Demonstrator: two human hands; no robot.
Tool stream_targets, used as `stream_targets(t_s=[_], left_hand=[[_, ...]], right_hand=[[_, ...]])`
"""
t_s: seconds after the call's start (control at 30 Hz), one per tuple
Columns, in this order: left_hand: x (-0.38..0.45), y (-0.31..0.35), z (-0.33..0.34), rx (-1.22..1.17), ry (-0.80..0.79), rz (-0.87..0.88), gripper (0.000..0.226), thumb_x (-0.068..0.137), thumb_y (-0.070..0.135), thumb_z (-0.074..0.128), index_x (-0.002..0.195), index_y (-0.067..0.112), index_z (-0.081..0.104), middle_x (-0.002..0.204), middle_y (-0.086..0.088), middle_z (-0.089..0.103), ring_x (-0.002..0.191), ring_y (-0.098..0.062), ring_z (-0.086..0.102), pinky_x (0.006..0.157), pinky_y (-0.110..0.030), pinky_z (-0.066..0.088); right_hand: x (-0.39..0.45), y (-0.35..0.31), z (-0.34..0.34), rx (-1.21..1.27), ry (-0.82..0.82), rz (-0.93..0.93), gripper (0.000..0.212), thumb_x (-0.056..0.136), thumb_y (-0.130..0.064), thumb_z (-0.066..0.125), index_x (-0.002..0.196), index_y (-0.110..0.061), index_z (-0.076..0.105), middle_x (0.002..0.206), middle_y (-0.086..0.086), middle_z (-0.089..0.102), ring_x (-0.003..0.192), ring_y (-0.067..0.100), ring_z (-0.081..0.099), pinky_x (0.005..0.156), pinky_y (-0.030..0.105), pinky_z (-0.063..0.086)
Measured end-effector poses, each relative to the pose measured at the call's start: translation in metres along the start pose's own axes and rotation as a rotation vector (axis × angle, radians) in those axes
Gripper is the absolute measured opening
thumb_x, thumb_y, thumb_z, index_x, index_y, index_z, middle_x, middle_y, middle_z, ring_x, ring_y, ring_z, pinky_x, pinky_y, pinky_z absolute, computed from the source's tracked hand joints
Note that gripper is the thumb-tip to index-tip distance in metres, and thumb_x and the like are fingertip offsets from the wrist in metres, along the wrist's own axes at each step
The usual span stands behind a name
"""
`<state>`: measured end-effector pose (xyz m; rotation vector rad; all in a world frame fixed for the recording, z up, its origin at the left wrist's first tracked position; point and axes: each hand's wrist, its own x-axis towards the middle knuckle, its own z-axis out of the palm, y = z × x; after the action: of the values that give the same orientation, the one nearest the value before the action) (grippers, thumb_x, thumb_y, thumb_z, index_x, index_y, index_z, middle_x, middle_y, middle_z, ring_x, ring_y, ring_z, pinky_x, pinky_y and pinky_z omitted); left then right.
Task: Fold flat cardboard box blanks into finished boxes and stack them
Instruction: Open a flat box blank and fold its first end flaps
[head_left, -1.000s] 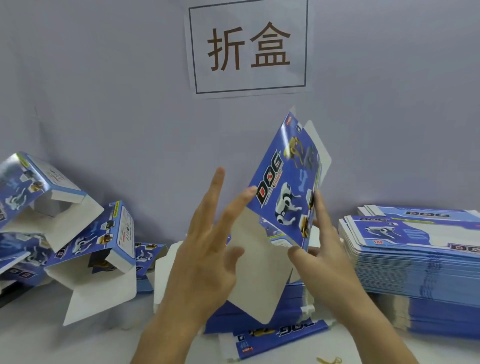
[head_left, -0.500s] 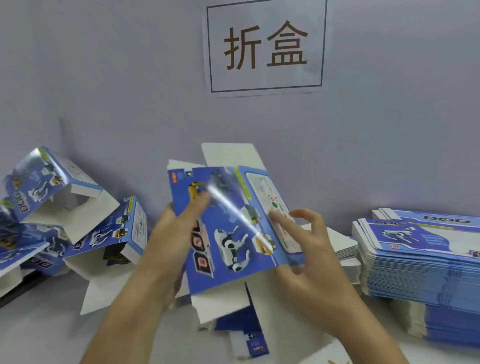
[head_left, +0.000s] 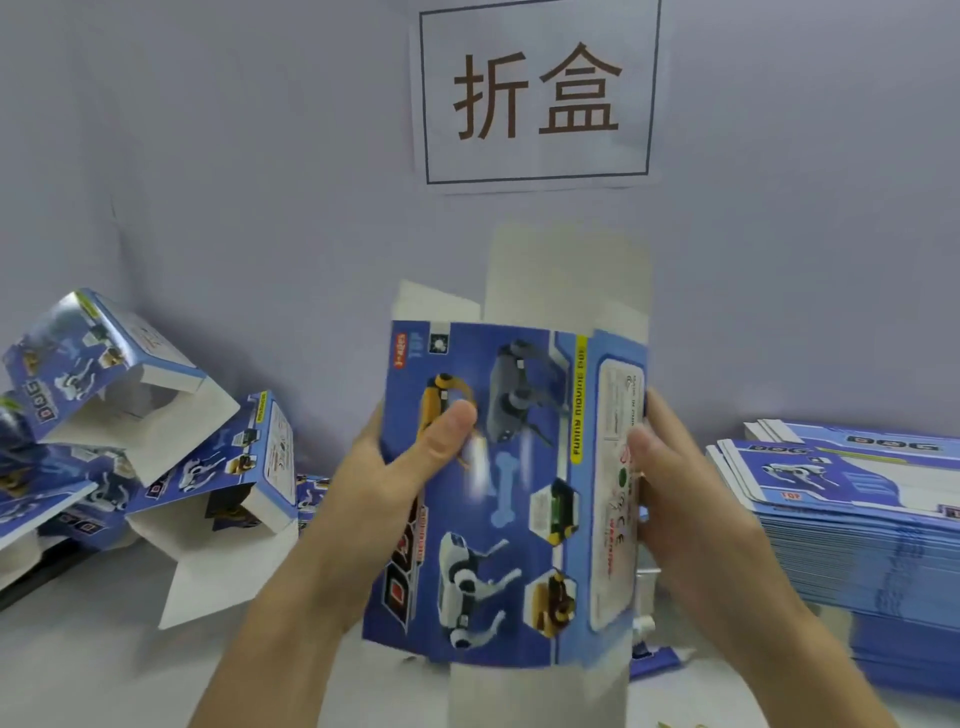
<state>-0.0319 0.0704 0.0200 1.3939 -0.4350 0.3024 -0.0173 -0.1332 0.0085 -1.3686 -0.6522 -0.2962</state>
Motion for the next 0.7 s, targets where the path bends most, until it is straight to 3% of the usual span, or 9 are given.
stream_targets(t_s=[0.07, 0.17, 0.27, 0.33, 0.4, 0.47, 0.53, 0.63, 0.7], left_hand=[[0.0, -0.002, 0.016, -0.003, -0.055, 0.013, 0.078, 0.071, 0.061, 0.078, 0.14, 0.043, 0.046, 0.119, 0.004, 0.073, 0.101, -0.024, 0.073, 0.08, -0.039, 0.061], [0.002, -0.007, 0.034, 0.097, 0.023, 0.078, 0.09, 0.072, 0.073, 0.066, 0.146, 0.059, 0.017, 0.112, 0.024, 0.071, 0.095, -0.009, 0.074, 0.075, -0.027, 0.061], [0.004, -0.014, 0.04, 0.055, 0.068, 0.147, 0.071, 0.081, 0.061, 0.047, 0.147, 0.045, 0.029, 0.099, 0.025, 0.073, 0.091, -0.004, 0.073, 0.067, -0.019, 0.058], [0.001, -0.016, 0.045, 0.058, 0.07, 0.172, 0.059, 0.087, 0.059, 0.04, 0.145, 0.056, 0.027, 0.117, 0.027, 0.068, 0.109, -0.004, 0.068, 0.087, -0.028, 0.057], [0.002, -0.013, 0.052, 0.041, -0.028, 0.18, 0.048, 0.097, 0.049, 0.039, 0.142, 0.062, 0.026, 0.125, 0.026, 0.064, 0.115, 0.0, 0.064, 0.091, -0.025, 0.056], [0.009, -0.011, 0.05, 0.021, -0.046, 0.171, 0.039, 0.107, 0.018, 0.038, 0.139, 0.04, 0.035, 0.11, 0.007, 0.071, 0.092, 0.005, 0.07, 0.074, -0.012, 0.055], [0.007, -0.008, 0.042, -0.048, 0.034, 0.195, 0.048, 0.102, -0.005, 0.04, 0.134, 0.03, 0.036, 0.092, -0.005, 0.069, 0.069, 0.0, 0.072, 0.059, -0.013, 0.054], [0.003, -0.006, 0.046, -0.028, 0.106, 0.204, 0.055, 0.101, 0.026, 0.055, 0.133, 0.065, 0.034, 0.106, -0.006, 0.072, 0.082, -0.025, 0.075, 0.062, -0.033, 0.06], [0.0, -0.006, 0.046, 0.025, 0.156, 0.217, 0.046, 0.088, 0.049, 0.06, 0.127, 0.066, 0.043, 0.103, 0.0, 0.074, 0.082, -0.025, 0.075, 0.059, -0.032, 0.06]], right_hand=[[0.002, 0.002, 0.005, 0.058, 0.021, 0.004, 0.037, 0.093, -0.045, 0.063, 0.129, -0.035, 0.062, 0.105, -0.015, 0.076, 0.096, 0.001, 0.072, 0.093, 0.033, 0.056], [-0.013, -0.002, 0.016, 0.161, -0.146, 0.09, 0.065, 0.075, -0.068, 0.074, 0.13, -0.035, 0.065, 0.129, -0.004, 0.069, 0.12, 0.017, 0.065, 0.096, 0.034, 0.055], [-0.015, -0.01, 0.01, 0.01, -0.009, -0.011, 0.087, 0.073, -0.08, 0.063, 0.149, -0.046, 0.039, 0.145, -0.025, 0.051, 0.135, -0.003, 0.047, 0.11, 0.029, 0.042], [-0.01, -0.014, 0.003, -0.169, 0.163, -0.115, 0.08, 0.076, -0.078, 0.057, 0.148, -0.059, 0.027, 0.144, -0.043, 0.038, 0.135, -0.019, 0.034, 0.106, 0.017, 0.035], [-0.009, -0.015, -0.004, -0.311, 0.245, -0.16, 0.074, 0.078, -0.072, 0.054, 0.146, -0.062, 0.026, 0.138, -0.052, 0.035, 0.129, -0.027, 0.031, 0.096, -0.001, 0.033], [-0.011, -0.013, -0.008, -0.404, 0.265, -0.21, 0.068, 0.085, -0.062, 0.059, 0.144, -0.06, 0.025, 0.124, -0.062, 0.037, 0.117, -0.036, 0.033, 0.083, -0.011, 0.029], [-0.013, -0.011, -0.003, -0.415, 0.229, -0.231, 0.067, 0.09, -0.048, 0.061, 0.146, -0.054, 0.025, 0.118, -0.061, 0.042, 0.111, -0.036, 0.04, 0.079, -0.011, 0.03], [-0.012, -0.006, 0.005, -0.384, 0.112, -0.27, 0.075, 0.095, -0.025, 0.059, 0.157, -0.034, 0.017, 0.118, -0.052, 0.052, 0.11, -0.027, 0.05, 0.082, -0.007, 0.037], [-0.013, -0.008, 0.004, -0.384, 0.084, -0.268, 0.08, 0.09, -0.024, 0.059, 0.156, -0.04, 0.017, 0.117, -0.049, 0.055, 0.111, -0.022, 0.054, 0.083, -0.001, 0.044]])
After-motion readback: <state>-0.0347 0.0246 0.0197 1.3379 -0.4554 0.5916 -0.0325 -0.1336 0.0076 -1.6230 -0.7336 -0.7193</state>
